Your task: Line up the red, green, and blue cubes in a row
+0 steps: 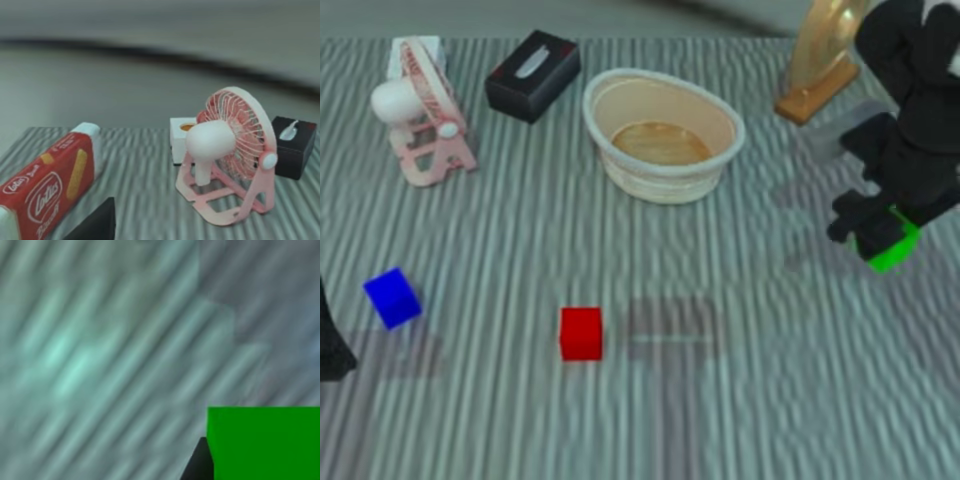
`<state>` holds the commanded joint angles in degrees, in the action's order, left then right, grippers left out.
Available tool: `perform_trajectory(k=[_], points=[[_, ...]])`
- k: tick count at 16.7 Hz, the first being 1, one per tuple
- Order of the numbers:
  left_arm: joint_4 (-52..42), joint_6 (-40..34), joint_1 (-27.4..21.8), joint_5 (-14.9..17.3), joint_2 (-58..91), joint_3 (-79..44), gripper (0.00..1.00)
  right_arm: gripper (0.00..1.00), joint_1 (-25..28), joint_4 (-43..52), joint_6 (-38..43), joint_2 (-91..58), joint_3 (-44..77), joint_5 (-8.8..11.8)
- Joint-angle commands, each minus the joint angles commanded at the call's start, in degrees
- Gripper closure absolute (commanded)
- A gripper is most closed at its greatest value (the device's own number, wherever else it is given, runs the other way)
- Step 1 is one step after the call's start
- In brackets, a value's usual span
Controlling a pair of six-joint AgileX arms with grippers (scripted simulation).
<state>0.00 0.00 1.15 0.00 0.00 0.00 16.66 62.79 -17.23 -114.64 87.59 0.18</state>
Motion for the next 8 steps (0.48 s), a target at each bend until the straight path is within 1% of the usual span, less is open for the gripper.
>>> perform_trajectory(k=[4, 8], points=[[0.0, 0.0, 0.0, 0.0, 0.0, 0.0, 0.00, 1.00, 7.0, 2.9, 15.9, -3.3, 5.2, -0.2], [0.0, 0.0, 0.0, 0.0, 0.0, 0.0, 0.00, 1.00, 15.3, 6.1, 35.2, -6.6, 10.3, -0.2]])
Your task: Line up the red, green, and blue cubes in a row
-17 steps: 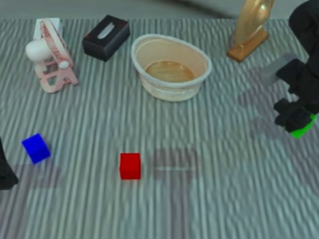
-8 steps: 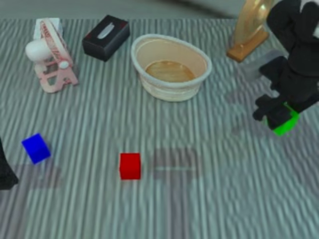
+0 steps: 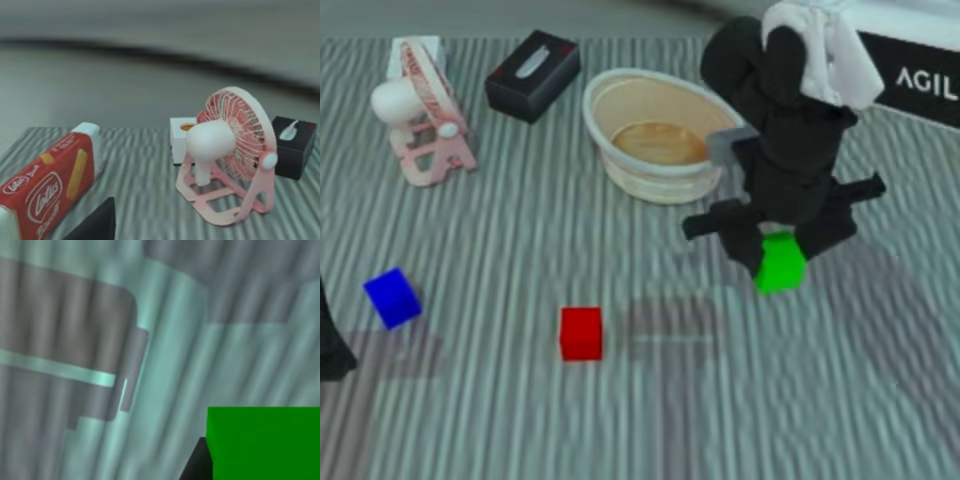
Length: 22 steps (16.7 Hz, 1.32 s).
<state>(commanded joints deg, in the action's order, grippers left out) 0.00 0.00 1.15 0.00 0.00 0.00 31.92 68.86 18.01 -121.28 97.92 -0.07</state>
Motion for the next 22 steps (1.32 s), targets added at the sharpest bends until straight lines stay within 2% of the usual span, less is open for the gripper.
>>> perform_trajectory(k=[4, 7, 15, 22], points=[[0.0, 0.0, 0.0, 0.0, 0.0, 0.0, 0.00, 1.00, 7.4, 2.1, 17.3, -1.9, 4.7, -0.2], [0.0, 0.0, 0.0, 0.0, 0.0, 0.0, 0.00, 1.00, 11.0, 2.6, 24.6, -2.2, 6.8, -0.4], [0.0, 0.0, 0.0, 0.0, 0.0, 0.0, 0.00, 1.00, 11.8, 1.6, 26.5, -2.1, 6.4, -0.4], [0.0, 0.0, 0.0, 0.0, 0.0, 0.0, 0.00, 1.00, 12.2, -11.0, 26.7, -5.1, -3.2, -0.5]])
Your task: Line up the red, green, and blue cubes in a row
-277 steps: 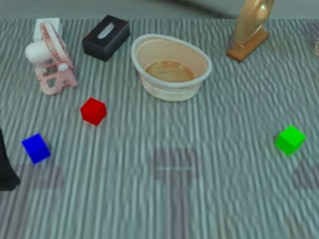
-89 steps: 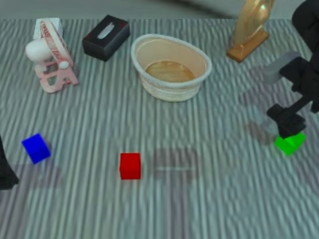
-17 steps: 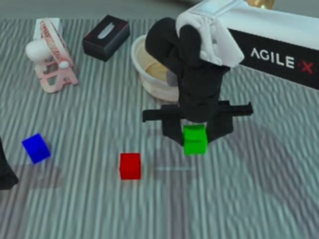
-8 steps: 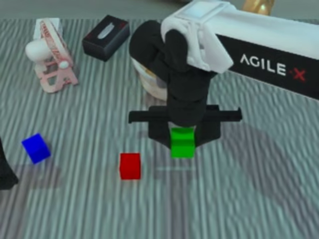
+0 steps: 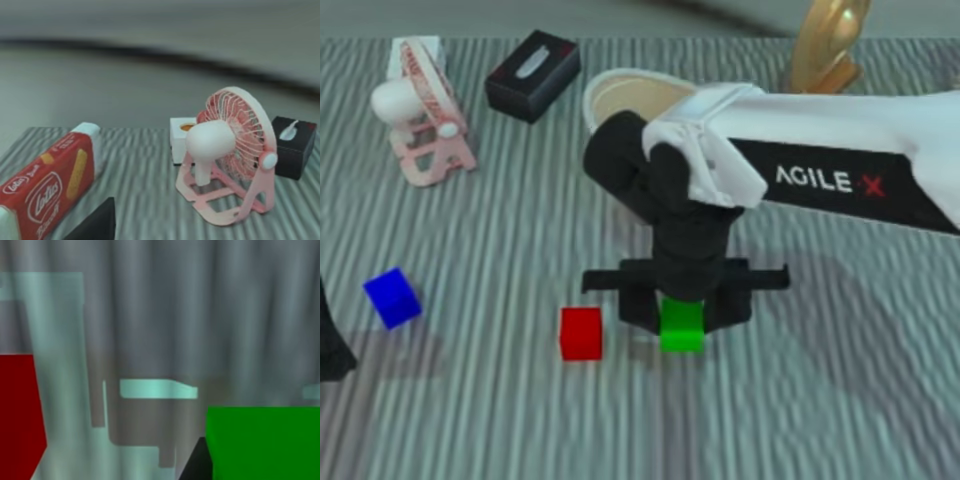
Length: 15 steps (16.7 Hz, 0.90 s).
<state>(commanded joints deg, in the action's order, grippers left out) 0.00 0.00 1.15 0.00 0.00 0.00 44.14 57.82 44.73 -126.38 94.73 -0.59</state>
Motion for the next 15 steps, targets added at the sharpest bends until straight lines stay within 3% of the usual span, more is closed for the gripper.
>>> perform_trajectory(k=[4, 15], points=[[0.0, 0.0, 0.0, 0.0, 0.0, 0.0, 0.00, 1.00, 0.1, -0.5, 0.0, -0.2, -0.5, 0.0], [0.0, 0.0, 0.0, 0.0, 0.0, 0.0, 0.00, 0.17, 0.1, -0.5, 0.0, -0.2, -0.5, 0.0]])
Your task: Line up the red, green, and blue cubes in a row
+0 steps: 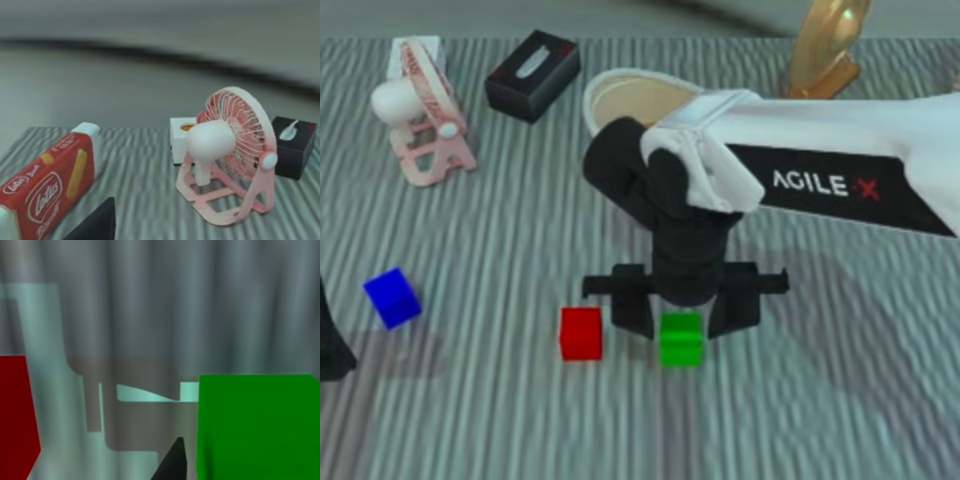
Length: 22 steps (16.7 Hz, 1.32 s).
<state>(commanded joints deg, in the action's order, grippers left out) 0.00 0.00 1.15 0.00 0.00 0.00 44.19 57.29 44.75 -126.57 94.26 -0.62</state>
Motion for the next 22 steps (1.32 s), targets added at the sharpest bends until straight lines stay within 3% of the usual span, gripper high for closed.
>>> perform_trajectory(k=[2, 3, 12, 19, 22], points=[[0.0, 0.0, 0.0, 0.0, 0.0, 0.0, 0.00, 0.02, 0.0, 0.0, 0.0, 0.0, 0.0, 0.0], [0.0, 0.0, 0.0, 0.0, 0.0, 0.0, 0.00, 0.00, 0.0, 0.0, 0.0, 0.0, 0.0, 0.0], [0.0, 0.0, 0.0, 0.0, 0.0, 0.0, 0.00, 0.00, -0.1, 0.2, 0.0, 0.1, 0.2, 0.0], [0.0, 0.0, 0.0, 0.0, 0.0, 0.0, 0.00, 0.00, 0.4, 13.0, 0.0, 2.9, 9.7, 0.1], [0.0, 0.0, 0.0, 0.0, 0.0, 0.0, 0.00, 0.00, 0.4, 14.1, -0.1, 3.5, 10.7, 0.0]])
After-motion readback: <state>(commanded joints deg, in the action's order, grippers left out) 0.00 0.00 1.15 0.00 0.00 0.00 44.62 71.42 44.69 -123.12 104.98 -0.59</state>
